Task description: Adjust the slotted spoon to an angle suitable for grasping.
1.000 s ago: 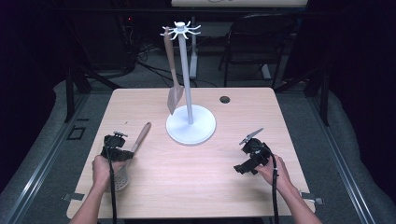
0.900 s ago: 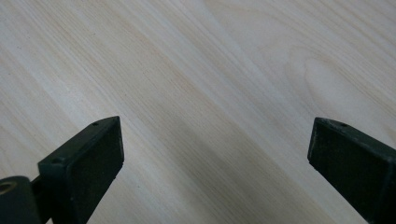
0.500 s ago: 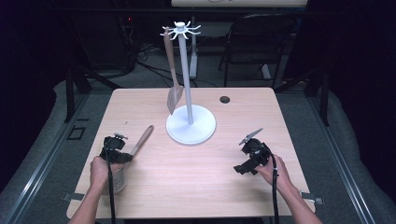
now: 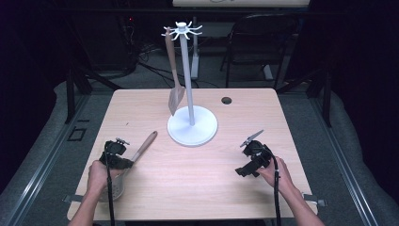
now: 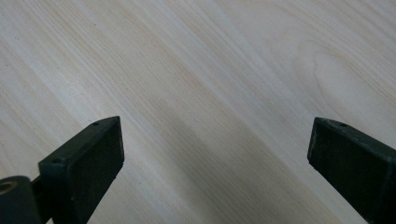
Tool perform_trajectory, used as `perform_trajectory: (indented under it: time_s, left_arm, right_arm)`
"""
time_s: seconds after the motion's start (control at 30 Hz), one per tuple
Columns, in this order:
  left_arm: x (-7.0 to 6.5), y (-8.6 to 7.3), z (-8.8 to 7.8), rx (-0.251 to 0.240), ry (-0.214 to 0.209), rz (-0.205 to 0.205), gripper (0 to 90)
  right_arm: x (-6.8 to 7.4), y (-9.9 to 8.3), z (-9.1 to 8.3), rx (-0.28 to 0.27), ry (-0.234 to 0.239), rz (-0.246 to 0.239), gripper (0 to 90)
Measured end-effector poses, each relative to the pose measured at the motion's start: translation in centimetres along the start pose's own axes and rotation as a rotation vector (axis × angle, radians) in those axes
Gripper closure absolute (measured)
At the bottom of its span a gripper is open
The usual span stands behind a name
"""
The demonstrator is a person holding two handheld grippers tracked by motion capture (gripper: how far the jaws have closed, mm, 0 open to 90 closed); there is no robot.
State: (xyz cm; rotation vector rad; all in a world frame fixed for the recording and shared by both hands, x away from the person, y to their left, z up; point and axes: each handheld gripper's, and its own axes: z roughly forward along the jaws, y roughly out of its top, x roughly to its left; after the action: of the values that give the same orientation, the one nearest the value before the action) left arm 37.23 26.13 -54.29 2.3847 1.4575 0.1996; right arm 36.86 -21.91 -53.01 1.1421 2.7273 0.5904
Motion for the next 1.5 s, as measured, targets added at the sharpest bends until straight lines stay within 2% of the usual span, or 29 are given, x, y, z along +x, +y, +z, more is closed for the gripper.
perform_trajectory:
  time_s: [0.07, 0.1, 0.13, 0.17, 0.2, 0.23, 0.33, 0.47, 0.67, 0.87, 0.97, 1.17, 1.4, 1.5]
  left_arm:
    - [0.0, 0.0, 0.0, 0.005, 0.002, -0.003, 77.3]
    - [0.0, 0.0, -0.1, 0.005, 0.003, -0.007, 69.6]
    - [0.0, 0.2, -0.3, -0.010, 0.004, -0.036, 61.1]
    - [0.0, 0.3, -0.6, -0.027, -0.002, -0.036, 59.6]
    - [0.0, 0.3, -0.6, -0.027, -0.002, -0.036, 58.6]
    - [-0.1, 0.7, -0.8, -0.053, 0.005, -0.037, 56.0]
    - [-0.3, 1.2, -0.6, -0.057, 0.006, -0.035, 53.6]
    - [-0.4, 2.0, -0.1, -0.033, 0.008, -0.018, 53.1]
    - [-0.1, 3.0, 0.5, -0.018, 0.037, -0.029, 56.4]
    - [0.3, 2.9, 1.3, 0.006, 0.021, -0.042, 61.7]
    - [0.3, 2.9, 1.4, 0.002, 0.014, -0.038, 65.3]
    - [-0.2, 3.0, 2.0, 0.034, 0.031, 0.002, 69.3]
    - [-0.8, 2.9, 2.0, 0.026, 0.056, 0.018, 74.4]
    - [-0.8, 2.9, 2.0, 0.027, 0.055, 0.010, 75.9]
  right_arm:
    - [0.0, 0.0, 0.1, 0.001, 0.003, 0.002, 3.3]
    - [0.0, 0.0, 0.1, 0.006, 0.003, 0.004, 3.3]
    - [0.0, 0.0, 0.2, 0.000, 0.005, 0.007, 3.3]
    - [0.0, 0.0, 0.3, -0.004, 0.017, 0.010, 3.3]
    - [0.0, 0.0, 0.3, -0.004, 0.017, 0.010, 3.3]
    - [0.0, 0.1, 0.2, 0.009, 0.006, 0.001, 3.4]
    - [0.0, 0.1, 0.5, 0.015, 0.005, 0.007, 3.4]
    - [0.1, 0.1, 0.5, 0.016, 0.011, 0.005, 3.4]
    - [0.1, 0.1, 0.6, 0.025, 0.011, 0.002, 3.6]
    - [0.1, 0.1, 0.7, 0.023, 0.008, 0.000, 3.9]
    - [0.1, 0.2, 0.7, 0.026, 0.008, -0.004, 3.9]
    - [0.1, 0.2, 0.8, 0.029, 0.002, -0.003, 4.1]
    - [0.1, 0.2, 0.7, 0.030, 0.003, -0.011, 4.9]
    - [0.2, 0.2, 0.7, 0.025, 0.005, -0.009, 4.9]
